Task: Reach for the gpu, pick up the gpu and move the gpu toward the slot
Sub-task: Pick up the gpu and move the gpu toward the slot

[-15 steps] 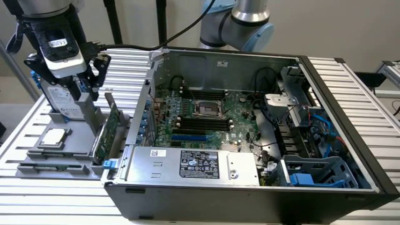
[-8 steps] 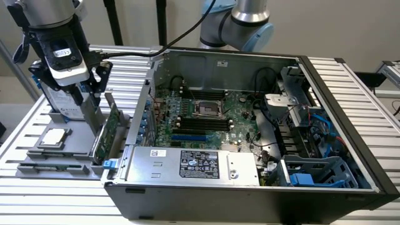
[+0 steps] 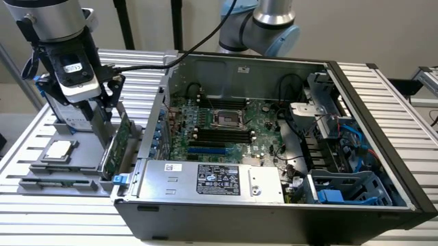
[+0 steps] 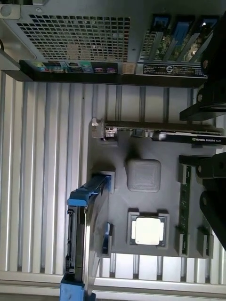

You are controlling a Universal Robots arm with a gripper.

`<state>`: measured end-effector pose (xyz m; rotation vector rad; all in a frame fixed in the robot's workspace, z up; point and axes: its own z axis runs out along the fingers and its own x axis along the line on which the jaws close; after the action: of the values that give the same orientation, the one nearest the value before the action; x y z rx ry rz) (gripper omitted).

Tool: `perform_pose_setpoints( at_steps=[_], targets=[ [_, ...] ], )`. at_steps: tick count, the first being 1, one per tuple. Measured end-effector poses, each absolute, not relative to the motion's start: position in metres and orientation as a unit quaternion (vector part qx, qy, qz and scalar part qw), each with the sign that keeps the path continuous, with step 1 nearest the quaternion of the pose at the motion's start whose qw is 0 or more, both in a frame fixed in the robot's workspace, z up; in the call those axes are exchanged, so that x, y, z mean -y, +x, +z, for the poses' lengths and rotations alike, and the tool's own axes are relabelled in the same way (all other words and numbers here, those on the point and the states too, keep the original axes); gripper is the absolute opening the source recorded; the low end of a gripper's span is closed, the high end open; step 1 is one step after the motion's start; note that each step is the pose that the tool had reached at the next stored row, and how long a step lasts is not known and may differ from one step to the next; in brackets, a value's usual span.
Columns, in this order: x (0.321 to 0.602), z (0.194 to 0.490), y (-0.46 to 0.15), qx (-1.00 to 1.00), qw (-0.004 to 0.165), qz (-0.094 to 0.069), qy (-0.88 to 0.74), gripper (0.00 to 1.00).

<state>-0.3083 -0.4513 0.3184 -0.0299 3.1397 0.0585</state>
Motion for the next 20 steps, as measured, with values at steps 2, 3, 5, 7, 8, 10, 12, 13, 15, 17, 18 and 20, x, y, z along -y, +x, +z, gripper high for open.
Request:
perform_pose_setpoints(
  at_steps=[2, 3, 5, 7, 8, 10, 12, 13, 15, 17, 18, 20],
  targets=[
    [0.451, 0.315, -0.308, -1.0, 0.001, 0.019, -0.01, 0.42],
    [0.451, 0.313, -0.308, -1.0, 0.001, 0.019, -0.01, 0.42],
    [0.451, 0.309, -0.308, -1.0, 0.001, 0.019, -0.009, 0.42],
    [0.451, 0.306, -0.308, -1.0, 0.001, 0.019, -0.01, 0.42],
    [0.451, 0.304, -0.308, -1.0, 0.001, 0.019, -0.01, 0.42],
    [0.451, 0.3, -0.308, -1.0, 0.001, 0.019, -0.01, 0.42],
    [0.451, 0.297, -0.308, -1.0, 0.001, 0.019, -0.01, 0.42],
    [0.451, 0.295, -0.308, -1.0, 0.001, 0.019, -0.01, 0.42],
    [0.451, 0.291, -0.308, -1.0, 0.001, 0.019, -0.01, 0.42],
    [0.451, 0.287, -0.308, -1.0, 0.001, 0.019, -0.01, 0.42],
    [0.451, 0.286, -0.308, -1.0, 0.001, 0.019, -0.01, 0.42],
    [0.451, 0.282, -0.308, -1.0, 0.001, 0.019, -0.01, 0.42]
  ],
)
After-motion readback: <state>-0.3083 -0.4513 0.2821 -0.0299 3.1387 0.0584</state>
